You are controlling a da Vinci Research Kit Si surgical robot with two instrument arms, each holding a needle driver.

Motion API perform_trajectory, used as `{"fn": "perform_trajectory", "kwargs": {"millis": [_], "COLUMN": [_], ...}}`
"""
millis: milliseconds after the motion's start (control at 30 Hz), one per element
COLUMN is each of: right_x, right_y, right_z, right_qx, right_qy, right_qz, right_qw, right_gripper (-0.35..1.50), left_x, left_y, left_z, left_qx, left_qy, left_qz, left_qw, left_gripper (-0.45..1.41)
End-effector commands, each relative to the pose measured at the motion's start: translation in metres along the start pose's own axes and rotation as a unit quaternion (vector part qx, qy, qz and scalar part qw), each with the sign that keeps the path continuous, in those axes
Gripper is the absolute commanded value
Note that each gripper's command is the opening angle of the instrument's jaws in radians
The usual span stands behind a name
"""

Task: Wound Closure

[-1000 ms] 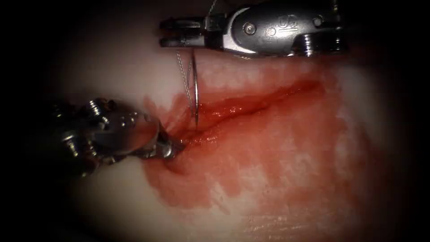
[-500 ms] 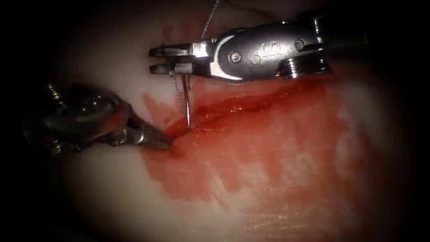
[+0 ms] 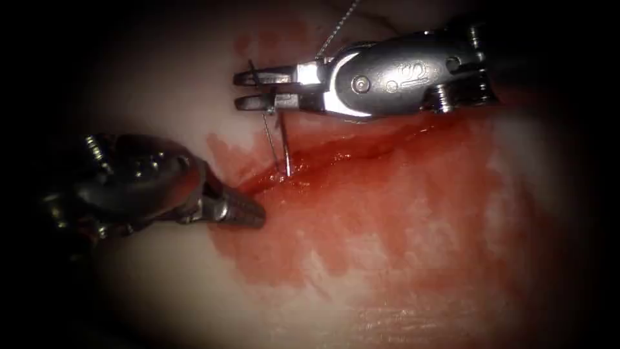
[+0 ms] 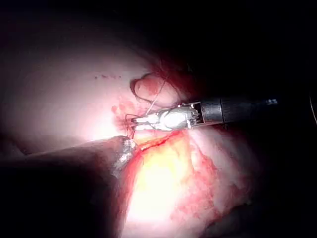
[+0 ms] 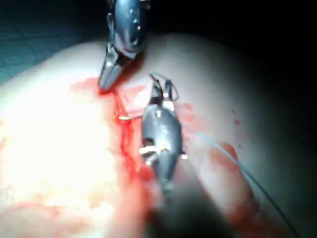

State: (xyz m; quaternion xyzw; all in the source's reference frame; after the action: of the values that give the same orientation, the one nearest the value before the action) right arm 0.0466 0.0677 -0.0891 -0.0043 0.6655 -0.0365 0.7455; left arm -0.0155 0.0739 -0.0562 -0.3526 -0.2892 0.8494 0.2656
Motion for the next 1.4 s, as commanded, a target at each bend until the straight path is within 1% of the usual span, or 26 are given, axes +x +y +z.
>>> {"fn": "perform_trajectory", "kwargs": {"millis": [33,400,533,633,700,733,767,833,867,900,1000,1033,1100,1267,1400], "right_x": [-0.0003,0.0,0.0,-0.0001,-0.0001,-0.0001,-0.0001,0.0,0.0,0.0,0.0,0.0001,0.0002,0.0004,0.0004], "right_y": [0.0003,0.0,0.0,-0.0002,-0.0001,0.0,0.0,0.0001,0.0001,0.0001,0.0004,0.0006,0.0009,0.001,0.0009], "right_z": [0.001,0.0014,0.0012,0.0012,0.0011,0.0011,0.0011,0.0011,0.0011,0.0011,0.0011,0.001,0.001,0.001,0.001], "right_qx": [0.0,-0.003,-0.003,0.003,0.003,0.001,0.001,0.0,0.0,0.0,-0.003,-0.005,-0.007,-0.011,-0.011], "right_qy": [0.002,0.003,0.004,-0.001,-0.001,-0.002,-0.002,-0.003,-0.004,-0.004,-0.006,-0.007,-0.006,-0.007,-0.006], "right_qz": [-0.002,0.036,0.045,0.05,0.062,0.066,0.069,0.078,0.081,0.084,0.094,0.095,0.097,0.1,0.118], "right_qw": [1.0,0.999,0.999,0.999,0.998,0.998,0.998,0.997,0.997,0.996,0.996,0.995,0.995,0.995,0.993], "right_gripper": [-0.35,-0.35,-0.35,-0.35,-0.35,-0.35,-0.35,-0.35,-0.35,-0.35,-0.35,-0.35,-0.35,-0.35,-0.35], "left_x": [0.0004,0.0004,-0.0002,-0.0004,0.0001,0.0004,0.0004,-0.0001,-0.0002,-0.0002,-0.0014,-0.0019,-0.0022,-0.0017,-0.0014], "left_y": [-0.0005,-0.0019,-0.0023,-0.0015,-0.0001,0.0012,0.0019,0.0048,0.0051,0.0052,0.0043,0.0037,0.0031,0.0023,0.002], "left_z": [0.0006,0.0007,0.0005,-0.0004,-0.001,-0.001,-0.0008,0.001,0.0014,0.0017,0.004,0.0052,0.0061,0.0058,0.0058], "left_qx": [0.002,0.006,0.011,0.014,0.015,0.015,0.009,-0.022,-0.024,-0.025,-0.026,-0.024,-0.024,-0.03,-0.029], "left_qy": [0.0,0.001,0.0,0.0,0.0,0.0,0.0,-0.002,-0.002,-0.002,-0.003,-0.004,-0.005,-0.005,-0.005], "left_qz": [0.002,0.002,0.005,0.003,-0.001,0.0,0.001,0.008,0.009,0.01,0.019,0.023,0.021,0.019,0.019], "left_qw": [1.0,1.0,1.0,1.0,1.0,1.0,1.0,1.0,1.0,1.0,0.999,0.999,0.999,0.999,0.999], "left_gripper": [-0.25,-0.27,-0.27,-0.27,-0.29,-0.34,-0.35,-0.32,-0.32,-0.31,-0.28,-0.26,-0.26,-0.29,-0.29]}}
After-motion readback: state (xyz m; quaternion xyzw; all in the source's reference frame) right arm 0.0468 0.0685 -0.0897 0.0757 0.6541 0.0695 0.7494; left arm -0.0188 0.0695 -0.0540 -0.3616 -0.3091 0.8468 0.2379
